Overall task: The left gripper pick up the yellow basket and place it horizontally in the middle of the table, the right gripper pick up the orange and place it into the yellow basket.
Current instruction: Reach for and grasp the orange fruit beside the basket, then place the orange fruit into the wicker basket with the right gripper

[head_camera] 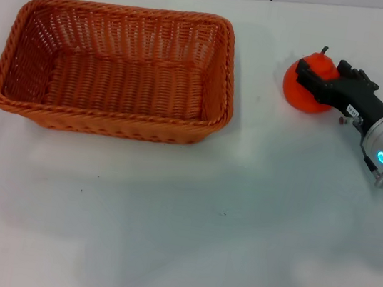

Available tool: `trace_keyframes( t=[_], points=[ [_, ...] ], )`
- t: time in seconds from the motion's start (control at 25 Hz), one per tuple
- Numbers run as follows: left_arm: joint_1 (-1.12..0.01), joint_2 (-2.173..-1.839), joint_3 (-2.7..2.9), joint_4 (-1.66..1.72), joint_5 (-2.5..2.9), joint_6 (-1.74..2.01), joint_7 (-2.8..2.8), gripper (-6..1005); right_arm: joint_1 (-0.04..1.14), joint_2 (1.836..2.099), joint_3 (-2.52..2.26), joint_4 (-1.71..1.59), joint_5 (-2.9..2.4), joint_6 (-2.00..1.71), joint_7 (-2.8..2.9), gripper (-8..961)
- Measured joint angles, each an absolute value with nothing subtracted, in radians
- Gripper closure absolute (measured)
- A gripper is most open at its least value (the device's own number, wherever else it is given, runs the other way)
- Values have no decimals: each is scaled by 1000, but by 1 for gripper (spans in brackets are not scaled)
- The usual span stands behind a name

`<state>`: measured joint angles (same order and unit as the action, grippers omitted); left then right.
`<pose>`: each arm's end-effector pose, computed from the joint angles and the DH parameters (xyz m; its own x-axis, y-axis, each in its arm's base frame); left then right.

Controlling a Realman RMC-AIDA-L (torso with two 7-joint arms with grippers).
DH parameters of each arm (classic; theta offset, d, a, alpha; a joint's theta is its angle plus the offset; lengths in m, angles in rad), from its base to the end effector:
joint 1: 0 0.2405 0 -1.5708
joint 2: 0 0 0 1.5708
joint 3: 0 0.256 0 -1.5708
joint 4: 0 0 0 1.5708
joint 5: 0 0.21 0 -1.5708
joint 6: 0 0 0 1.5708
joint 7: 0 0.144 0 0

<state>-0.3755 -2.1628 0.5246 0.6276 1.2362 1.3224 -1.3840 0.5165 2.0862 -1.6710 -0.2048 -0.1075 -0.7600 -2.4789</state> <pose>-0.3022 0.3393 0.0772 0.2039 0.0136 0.9789 0.8878 -0.4239 -0.1790 0.3216 0.3651 -0.0507 -0.5651 0.3265 0.7577 0.8244 0.2605 0.5025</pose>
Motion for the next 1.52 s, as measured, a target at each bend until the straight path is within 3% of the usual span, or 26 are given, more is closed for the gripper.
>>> trace_keyframes(
  t=[0.36,0.64,0.76,1.52],
  points=[
    [-379,-2163,525,618,1236,1335,-1384,268,510,2088,-1671,-206,-108,-766,-2488,121],
    [-377,-2163,525,617,1232,1340,-1384,268,501,2088,-1670,-205,-110,-777,-2488,351],
    [-373,-2163,525,617,1231,1344,-1384,268,499,2088,-1669,-204,-110,-784,-2489,532],
    [-358,-2160,521,603,1232,1349,-1384,272,476,2088,-1653,-320,-109,-1026,-2468,665]
  ],
)
